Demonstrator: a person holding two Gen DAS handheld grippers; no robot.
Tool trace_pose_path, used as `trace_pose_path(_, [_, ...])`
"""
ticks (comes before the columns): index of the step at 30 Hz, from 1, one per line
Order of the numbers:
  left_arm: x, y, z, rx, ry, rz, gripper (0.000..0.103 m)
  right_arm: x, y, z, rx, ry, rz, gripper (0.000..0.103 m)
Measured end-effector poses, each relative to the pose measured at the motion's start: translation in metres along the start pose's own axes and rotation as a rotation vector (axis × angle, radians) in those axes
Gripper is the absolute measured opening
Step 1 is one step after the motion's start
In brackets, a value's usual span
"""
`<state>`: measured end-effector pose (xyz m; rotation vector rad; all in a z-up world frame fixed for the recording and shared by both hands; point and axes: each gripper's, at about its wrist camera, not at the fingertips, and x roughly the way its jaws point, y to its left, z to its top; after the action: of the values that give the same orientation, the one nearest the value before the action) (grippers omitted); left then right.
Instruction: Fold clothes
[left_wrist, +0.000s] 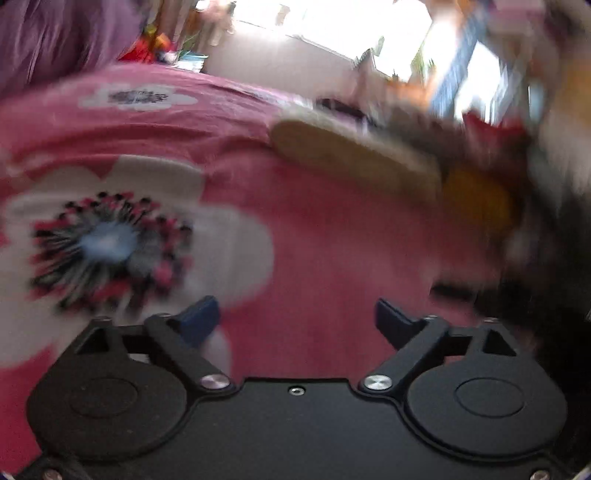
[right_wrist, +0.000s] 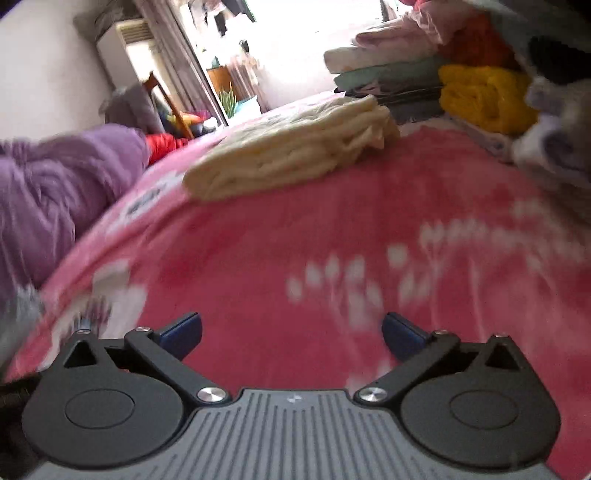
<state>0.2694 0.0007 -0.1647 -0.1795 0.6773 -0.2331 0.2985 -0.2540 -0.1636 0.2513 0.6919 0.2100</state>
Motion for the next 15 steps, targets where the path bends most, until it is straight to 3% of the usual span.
trace_pose_path(3, [-0.025, -0.029, -0.027, 0.177, 0.012, 0.131, 0.102, -0.032, 0.017, -0.031, -0.095, 0.022, -0.024, 0.103])
trace_pose_path(5, [-0.032, -0.038, -0.044, 0.235, 0.088, 0.187, 0.102, -0.046, 0.025, -0.050, -0.135, 0.067, -0.052, 0.103])
trace_pose_path(8, [-0.053, -0.037, -0.072, 0.192, 0.066, 0.217, 0.102, -0.070, 0.040, -0.077, -0.220, 0.084, -0.101, 0.103])
trace_pose_path(10, [-0.064, -0.039, -0.083, 0.187, 0.051, 0.234, 0.102, -0.083, 0.041, -0.085, -0.201, 0.099, -0.109, 0.103])
trace_pose_path(13, [-0.075, -0.046, -0.093, 0.154, 0.116, 0.241, 0.102, -0.097, 0.044, -0.096, -0.218, 0.111, -0.104, 0.103])
trace_pose_path(15, [-0.082, -0.053, -0.099, 0.188, 0.128, 0.249, 0.102, -0.104, 0.048, -0.107, -0.236, 0.106, -0.108, 0.103])
